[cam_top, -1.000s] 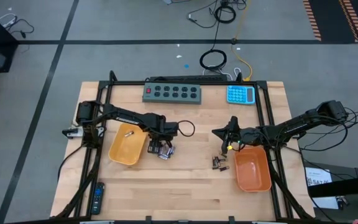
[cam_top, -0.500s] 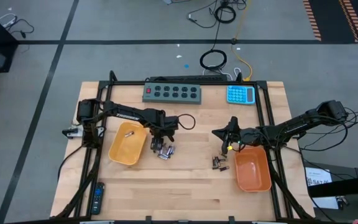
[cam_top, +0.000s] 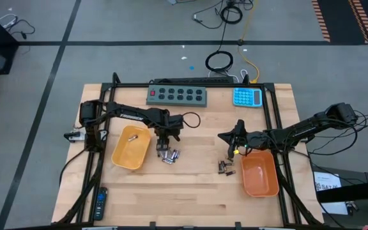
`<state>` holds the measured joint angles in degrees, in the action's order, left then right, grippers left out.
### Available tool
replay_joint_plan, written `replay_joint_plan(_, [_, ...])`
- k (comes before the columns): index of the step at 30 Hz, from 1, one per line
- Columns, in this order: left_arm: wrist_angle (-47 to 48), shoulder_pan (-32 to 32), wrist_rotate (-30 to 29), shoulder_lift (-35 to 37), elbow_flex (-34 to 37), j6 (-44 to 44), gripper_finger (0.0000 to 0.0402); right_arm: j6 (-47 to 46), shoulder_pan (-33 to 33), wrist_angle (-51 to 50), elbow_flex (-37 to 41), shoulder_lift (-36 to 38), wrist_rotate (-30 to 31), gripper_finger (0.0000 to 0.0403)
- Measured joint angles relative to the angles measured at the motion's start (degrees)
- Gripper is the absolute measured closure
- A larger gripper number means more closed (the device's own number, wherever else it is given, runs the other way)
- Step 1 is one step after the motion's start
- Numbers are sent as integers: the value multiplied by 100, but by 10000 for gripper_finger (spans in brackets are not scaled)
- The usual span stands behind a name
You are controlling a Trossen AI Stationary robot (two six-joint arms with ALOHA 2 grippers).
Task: Sort batteries
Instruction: Put the silver battery into the yellow bin
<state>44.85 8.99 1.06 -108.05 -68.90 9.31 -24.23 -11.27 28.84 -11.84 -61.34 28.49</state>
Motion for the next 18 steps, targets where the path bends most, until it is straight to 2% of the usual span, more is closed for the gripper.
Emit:
replay_joint_plan(6, [-102,13,63,0,0,-342,183,0,0,0,0,0,0,403])
replay_joint_plan(11, [-96,46,59,0,0,-978,183,0,0,0,0,0,-1,403])
replay_joint_plan(18, [-80,42,-156,0,0,-1429,184,-8,0,1,0,0,0,403])
